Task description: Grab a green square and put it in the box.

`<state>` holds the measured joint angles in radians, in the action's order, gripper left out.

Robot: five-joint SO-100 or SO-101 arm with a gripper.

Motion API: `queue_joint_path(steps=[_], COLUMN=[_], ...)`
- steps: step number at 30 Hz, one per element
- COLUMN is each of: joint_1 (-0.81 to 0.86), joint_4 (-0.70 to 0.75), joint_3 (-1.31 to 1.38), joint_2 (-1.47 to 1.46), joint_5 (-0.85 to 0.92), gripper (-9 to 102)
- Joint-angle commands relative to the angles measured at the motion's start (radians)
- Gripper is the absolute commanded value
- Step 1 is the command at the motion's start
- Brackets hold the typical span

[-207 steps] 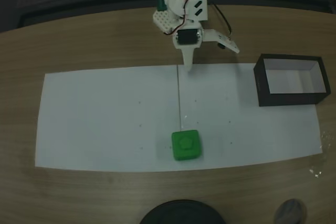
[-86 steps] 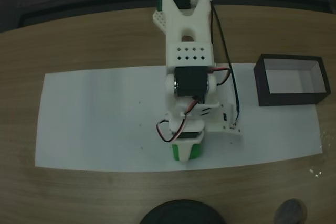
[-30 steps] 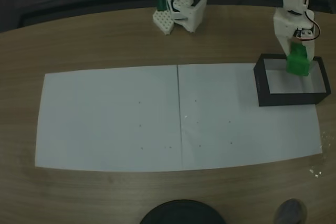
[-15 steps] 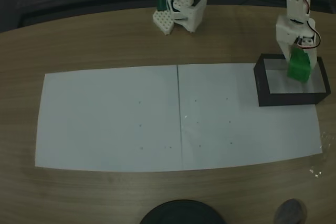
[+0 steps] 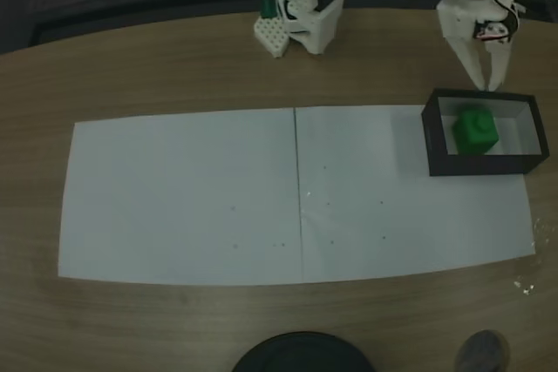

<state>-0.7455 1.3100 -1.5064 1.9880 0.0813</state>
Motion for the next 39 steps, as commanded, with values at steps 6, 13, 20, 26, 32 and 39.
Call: queue_joint_path(steps=[6, 13, 20, 26, 32, 39], joint_1=[0.471, 0.804, 0.891, 0.891, 0.891, 0.881], joint_4=[0.166, 0.167, 0.054, -0.098, -0.261, -0.299], joint_3=[-0.069, -0.492, -0.696, -0.954, -1.249, -1.443], joint_2=[0.742, 1.267, 1.488, 1.486, 1.486, 1.486], joint_5=[-0.072, -0.069, 0.104, 0.118, 0.103, -0.172], gripper=[0, 0, 0, 0, 0, 0])
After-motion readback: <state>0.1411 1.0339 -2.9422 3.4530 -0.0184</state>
